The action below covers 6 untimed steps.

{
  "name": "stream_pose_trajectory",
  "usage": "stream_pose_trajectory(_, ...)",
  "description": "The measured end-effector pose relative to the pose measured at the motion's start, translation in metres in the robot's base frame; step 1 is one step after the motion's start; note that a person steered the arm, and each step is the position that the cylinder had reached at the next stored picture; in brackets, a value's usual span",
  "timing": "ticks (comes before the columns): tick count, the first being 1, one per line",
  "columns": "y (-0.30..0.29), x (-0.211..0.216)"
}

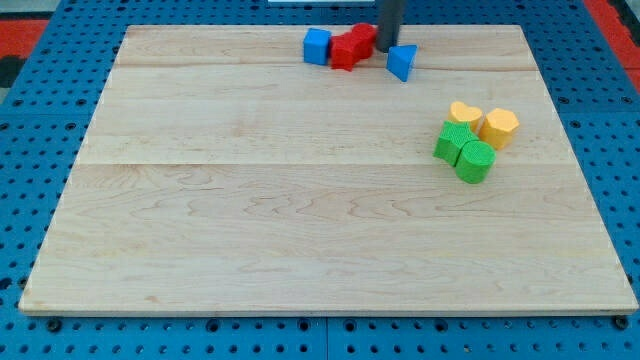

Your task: Move the red circle into the blue cube

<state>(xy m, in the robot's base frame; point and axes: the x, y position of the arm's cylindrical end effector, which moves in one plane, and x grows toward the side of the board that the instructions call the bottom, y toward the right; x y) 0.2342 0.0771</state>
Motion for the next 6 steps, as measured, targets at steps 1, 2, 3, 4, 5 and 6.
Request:
stream_pose_trajectory(1,0.03,-0.001)
stream_pose_trajectory(2,0.025,-0.031)
stream_pose_trajectory(3,-0.051,-0.022)
stream_pose_trajectory(4,-0.097,0.003)
stream_pose_trajectory(5,-0.11,0.009)
stream_pose_trajectory(6,-0.173,0.01)
